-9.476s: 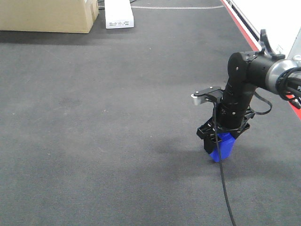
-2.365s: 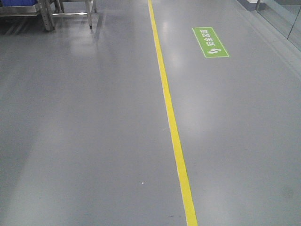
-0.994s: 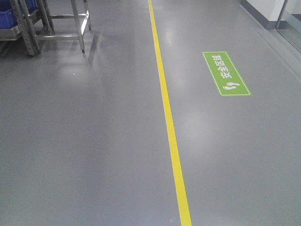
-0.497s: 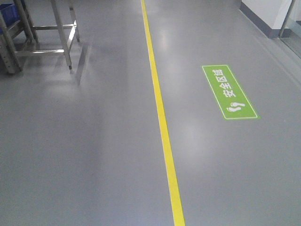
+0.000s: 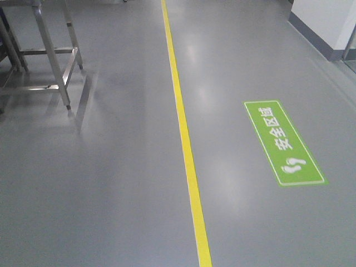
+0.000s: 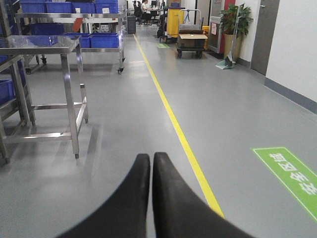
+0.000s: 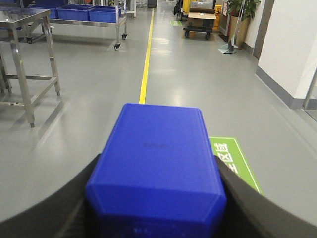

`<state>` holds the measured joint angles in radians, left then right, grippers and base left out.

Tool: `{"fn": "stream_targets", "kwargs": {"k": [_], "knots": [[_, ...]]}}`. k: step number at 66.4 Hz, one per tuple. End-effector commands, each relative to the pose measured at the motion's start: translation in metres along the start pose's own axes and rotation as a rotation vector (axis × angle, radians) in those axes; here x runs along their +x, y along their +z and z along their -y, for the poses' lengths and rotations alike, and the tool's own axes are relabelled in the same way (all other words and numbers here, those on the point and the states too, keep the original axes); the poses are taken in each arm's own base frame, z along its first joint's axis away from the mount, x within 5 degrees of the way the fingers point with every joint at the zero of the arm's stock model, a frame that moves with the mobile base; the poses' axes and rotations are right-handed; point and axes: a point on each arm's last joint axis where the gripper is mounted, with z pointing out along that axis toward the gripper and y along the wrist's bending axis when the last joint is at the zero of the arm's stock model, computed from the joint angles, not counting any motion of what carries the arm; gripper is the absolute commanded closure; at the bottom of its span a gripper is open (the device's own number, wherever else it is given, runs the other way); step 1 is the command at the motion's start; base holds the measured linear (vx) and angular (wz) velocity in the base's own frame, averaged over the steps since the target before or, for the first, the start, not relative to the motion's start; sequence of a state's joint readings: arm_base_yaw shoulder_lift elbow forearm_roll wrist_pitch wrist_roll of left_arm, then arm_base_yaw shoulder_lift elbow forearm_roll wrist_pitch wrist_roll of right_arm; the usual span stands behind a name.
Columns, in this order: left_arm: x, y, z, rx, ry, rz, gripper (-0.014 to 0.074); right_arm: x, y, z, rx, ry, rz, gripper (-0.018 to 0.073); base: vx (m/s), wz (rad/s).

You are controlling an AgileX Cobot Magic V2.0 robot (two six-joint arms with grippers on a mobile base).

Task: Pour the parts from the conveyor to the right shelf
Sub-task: 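Drive along the yellow floor line holding the block in the right gripper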

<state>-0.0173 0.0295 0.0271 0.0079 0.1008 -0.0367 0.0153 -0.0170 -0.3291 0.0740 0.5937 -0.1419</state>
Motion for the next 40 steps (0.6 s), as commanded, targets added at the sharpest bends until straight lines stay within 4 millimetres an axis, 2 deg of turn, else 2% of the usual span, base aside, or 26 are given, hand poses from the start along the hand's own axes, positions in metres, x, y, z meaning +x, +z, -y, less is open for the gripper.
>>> {"fn": "stream_targets", "kwargs": {"k": [1,40], "knots": [[-0.0129,0.0000,0.0009,0.012,-0.016,0.082,0.0602,-0.0155,-0.0023,0.0018,0.021,-0.008,0.093,0.0564,0.80,0.00],[-0.0129,0.0000,0.0009,0.012,-0.016,0.082,0.0602,-0.0155,-0.0023,0.0018,0.021,-0.008,0.093,0.0564,0.82,-0.05]]}}
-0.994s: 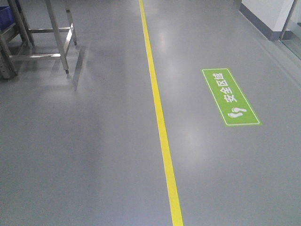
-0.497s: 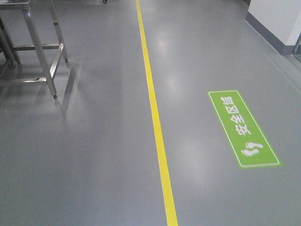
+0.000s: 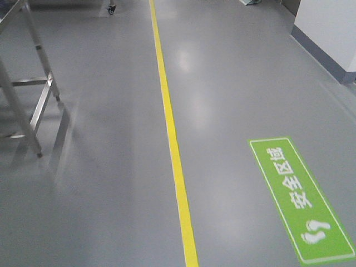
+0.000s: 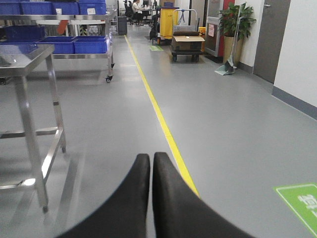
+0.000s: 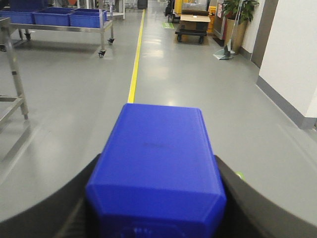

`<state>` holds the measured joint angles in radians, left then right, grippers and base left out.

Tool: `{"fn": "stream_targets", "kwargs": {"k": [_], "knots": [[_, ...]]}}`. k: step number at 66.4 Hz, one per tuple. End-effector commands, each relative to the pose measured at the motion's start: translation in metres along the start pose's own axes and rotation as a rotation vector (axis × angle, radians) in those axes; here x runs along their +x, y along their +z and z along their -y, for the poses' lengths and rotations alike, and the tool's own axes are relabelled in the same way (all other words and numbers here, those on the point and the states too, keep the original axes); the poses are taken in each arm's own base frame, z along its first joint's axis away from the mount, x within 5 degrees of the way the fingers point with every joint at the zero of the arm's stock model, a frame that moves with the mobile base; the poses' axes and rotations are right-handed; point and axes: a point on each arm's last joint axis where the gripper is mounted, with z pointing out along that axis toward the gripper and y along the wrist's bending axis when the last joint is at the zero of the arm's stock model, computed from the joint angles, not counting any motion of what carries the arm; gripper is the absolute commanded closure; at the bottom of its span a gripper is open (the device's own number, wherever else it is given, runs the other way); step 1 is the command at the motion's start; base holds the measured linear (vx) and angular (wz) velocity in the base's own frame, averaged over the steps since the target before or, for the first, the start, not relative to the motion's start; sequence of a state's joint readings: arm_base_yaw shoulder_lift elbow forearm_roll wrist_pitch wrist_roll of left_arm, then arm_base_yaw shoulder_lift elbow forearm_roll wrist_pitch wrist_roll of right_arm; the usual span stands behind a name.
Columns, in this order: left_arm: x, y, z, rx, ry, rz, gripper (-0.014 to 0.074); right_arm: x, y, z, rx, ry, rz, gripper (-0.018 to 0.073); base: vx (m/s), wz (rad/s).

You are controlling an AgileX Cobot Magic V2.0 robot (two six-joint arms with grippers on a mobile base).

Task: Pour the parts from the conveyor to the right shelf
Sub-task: 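Drive along the yellow floor line holding the block in the right gripper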

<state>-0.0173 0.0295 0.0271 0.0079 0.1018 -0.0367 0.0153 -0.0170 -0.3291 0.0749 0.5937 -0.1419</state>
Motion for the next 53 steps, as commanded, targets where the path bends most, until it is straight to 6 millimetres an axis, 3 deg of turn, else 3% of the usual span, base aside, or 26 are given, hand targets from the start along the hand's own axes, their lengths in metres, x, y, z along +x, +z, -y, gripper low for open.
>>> {"fn": "stream_targets", "kwargs": {"k": [1,53], "knots": [[-0.0130,0.0000,0.0009,0.012,-0.016,0.083,0.0602,-0.0155,-0.0023,0.0018,0.021,-0.009,0.093,0.0564,0.83,-0.08],[-0.0130,0.0000,0.0009,0.012,-0.016,0.083,0.0602,-0.0155,-0.0023,0.0018,0.021,-0.009,0.093,0.0564,0.85,0.00]]}}
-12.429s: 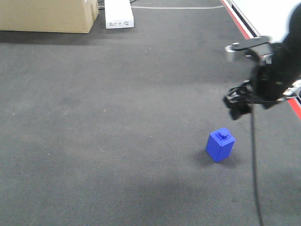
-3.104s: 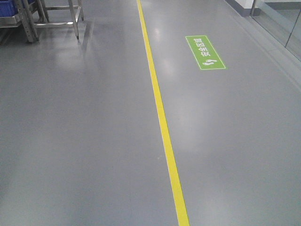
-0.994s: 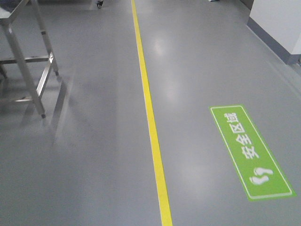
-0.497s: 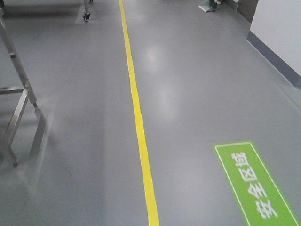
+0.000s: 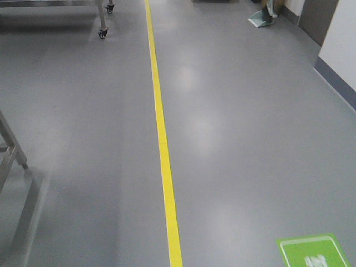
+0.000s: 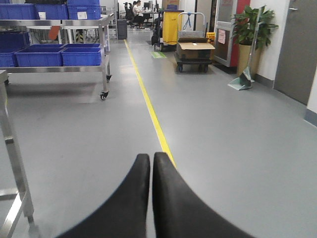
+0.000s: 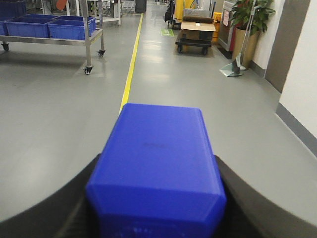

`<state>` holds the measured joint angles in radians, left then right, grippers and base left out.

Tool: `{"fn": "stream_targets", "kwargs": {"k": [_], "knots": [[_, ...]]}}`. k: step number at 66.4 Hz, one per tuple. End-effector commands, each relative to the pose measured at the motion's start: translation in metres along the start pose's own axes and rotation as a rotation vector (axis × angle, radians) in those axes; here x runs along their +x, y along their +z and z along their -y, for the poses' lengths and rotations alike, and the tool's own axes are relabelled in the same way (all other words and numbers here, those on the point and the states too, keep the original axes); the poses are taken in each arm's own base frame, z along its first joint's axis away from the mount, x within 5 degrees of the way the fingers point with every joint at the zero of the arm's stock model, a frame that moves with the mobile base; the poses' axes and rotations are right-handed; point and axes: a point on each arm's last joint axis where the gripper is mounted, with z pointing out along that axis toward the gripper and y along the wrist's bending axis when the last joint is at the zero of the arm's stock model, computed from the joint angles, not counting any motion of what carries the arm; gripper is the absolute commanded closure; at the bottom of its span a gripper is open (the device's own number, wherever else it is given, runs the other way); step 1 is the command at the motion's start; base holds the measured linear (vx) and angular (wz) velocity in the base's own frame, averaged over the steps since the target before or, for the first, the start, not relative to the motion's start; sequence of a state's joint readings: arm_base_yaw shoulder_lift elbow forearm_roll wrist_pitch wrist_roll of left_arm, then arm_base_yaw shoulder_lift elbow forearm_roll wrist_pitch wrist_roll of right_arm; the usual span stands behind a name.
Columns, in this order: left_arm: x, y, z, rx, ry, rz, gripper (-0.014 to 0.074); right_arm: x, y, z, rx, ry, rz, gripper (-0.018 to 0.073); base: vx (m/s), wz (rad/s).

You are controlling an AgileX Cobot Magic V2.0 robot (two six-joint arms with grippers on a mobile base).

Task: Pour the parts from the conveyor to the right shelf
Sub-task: 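Drive along the yellow floor line holding the block in the right gripper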

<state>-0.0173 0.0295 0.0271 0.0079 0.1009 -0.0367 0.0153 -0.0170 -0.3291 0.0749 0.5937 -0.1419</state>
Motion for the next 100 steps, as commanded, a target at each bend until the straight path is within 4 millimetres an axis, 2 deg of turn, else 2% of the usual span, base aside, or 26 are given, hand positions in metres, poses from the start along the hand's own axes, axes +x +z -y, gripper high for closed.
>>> {"fn": "stream_targets", "kwargs": {"k": [1,64,100], "knots": [[-0.0129,0.0000,0.0009,0.012,-0.016,0.082,0.0602,-0.0155,-0.0023,0.0018,0.021,-0.009,0.093,0.0564,0.85,0.11],[-0.0129,0.0000,0.0009,0.012,-0.016,0.082,0.0602,-0.0155,-0.0023,0.0019,0.021,-0.009,0.092,0.0564,0.84,0.06],[-0.0129,0.0000,0.0009,0.012,-0.016,0.082,0.0602,-0.0155,-0.0023,0.0019,0.021,-0.009,0.092,0.0564,0.71,0.31]]}}
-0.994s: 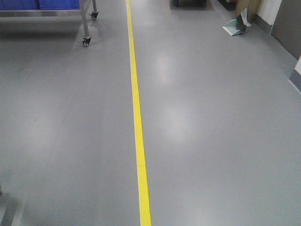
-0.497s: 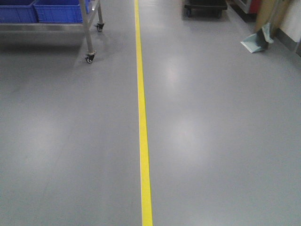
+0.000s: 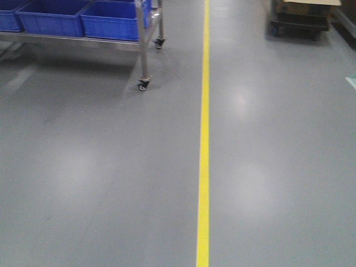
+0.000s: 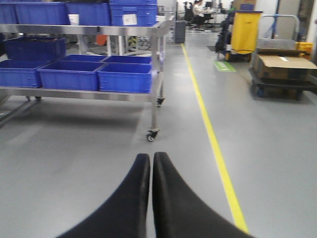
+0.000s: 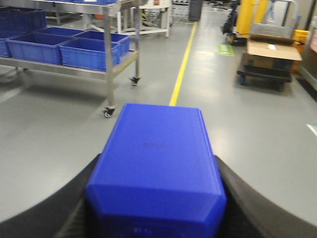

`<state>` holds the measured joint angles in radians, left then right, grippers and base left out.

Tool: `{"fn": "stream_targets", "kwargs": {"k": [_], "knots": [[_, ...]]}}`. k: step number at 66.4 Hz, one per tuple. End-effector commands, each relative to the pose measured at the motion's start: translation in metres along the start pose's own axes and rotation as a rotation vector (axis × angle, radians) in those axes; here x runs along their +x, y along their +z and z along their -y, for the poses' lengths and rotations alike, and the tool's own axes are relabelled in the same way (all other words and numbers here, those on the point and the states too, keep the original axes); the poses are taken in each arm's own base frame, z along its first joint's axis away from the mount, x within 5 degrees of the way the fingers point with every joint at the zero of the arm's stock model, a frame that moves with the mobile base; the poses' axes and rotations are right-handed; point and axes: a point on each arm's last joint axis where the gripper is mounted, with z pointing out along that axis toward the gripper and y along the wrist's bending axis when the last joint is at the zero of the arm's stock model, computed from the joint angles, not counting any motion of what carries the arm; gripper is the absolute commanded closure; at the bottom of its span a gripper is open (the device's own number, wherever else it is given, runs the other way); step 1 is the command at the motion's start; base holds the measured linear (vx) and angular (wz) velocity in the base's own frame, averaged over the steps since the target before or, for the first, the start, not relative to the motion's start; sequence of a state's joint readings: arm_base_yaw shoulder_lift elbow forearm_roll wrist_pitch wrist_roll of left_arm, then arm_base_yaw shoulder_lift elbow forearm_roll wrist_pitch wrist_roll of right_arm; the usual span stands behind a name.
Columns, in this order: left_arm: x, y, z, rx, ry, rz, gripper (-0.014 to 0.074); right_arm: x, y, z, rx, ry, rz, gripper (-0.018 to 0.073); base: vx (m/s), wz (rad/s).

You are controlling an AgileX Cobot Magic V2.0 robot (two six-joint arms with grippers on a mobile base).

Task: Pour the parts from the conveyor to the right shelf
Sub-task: 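Drive along the yellow floor line holding the block in the right gripper, then drive to the metal shelf and face an empty blue bin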

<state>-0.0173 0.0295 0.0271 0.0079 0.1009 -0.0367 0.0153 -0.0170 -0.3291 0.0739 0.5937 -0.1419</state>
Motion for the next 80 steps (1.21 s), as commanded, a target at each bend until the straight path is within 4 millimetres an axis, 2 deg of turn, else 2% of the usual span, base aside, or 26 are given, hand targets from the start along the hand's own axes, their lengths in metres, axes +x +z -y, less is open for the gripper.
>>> {"fn": "stream_targets", "kwargs": {"k": [1,46,80], "knots": [[-0.0129,0.0000,0.0009,0.012,-0.016,0.082,0.0602,-0.0155,-0.0023,0.0018,0.021,-0.008,0.092,0.0564,0.68,0.39],[-0.0129,0.0000,0.0009,0.012,-0.016,0.082,0.0602,-0.0155,-0.0023,0.0018,0.021,-0.008,0.092,0.0564,0.67,0.39],[-0.0130,0.0000,0.0009,0.012,-0.016,0.083,0.0602,-0.0155,-0.0023,0.0019,0.021,-0.009,0.092,0.0564,0.69,0.61]]}}
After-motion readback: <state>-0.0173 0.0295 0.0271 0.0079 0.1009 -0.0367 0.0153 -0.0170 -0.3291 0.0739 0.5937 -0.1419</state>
